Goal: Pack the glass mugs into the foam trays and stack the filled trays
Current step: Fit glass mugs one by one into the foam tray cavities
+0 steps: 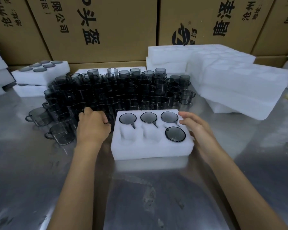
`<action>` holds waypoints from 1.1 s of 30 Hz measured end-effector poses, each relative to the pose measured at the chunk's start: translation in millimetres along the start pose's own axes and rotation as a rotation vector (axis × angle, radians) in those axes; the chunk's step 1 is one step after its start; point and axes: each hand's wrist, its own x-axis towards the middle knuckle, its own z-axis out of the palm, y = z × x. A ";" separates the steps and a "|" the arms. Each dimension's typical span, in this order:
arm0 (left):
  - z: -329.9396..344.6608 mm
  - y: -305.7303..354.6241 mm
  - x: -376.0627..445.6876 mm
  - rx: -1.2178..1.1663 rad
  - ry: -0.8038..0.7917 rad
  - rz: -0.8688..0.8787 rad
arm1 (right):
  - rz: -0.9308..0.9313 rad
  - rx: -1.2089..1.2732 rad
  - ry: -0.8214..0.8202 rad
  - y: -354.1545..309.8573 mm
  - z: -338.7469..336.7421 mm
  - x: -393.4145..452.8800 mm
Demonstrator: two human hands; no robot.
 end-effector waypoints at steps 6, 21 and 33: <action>-6.3 2.7 -1.9 -0.097 0.083 0.018 | -0.144 -0.220 0.112 2.6 5.5 0.4; 15.4 71.3 -37.1 -0.198 0.121 0.826 | -0.509 -0.519 0.020 1.6 20.1 -11.1; 9.1 82.1 -46.6 -0.965 -0.184 0.572 | -0.673 -0.525 0.130 2.3 23.7 -13.4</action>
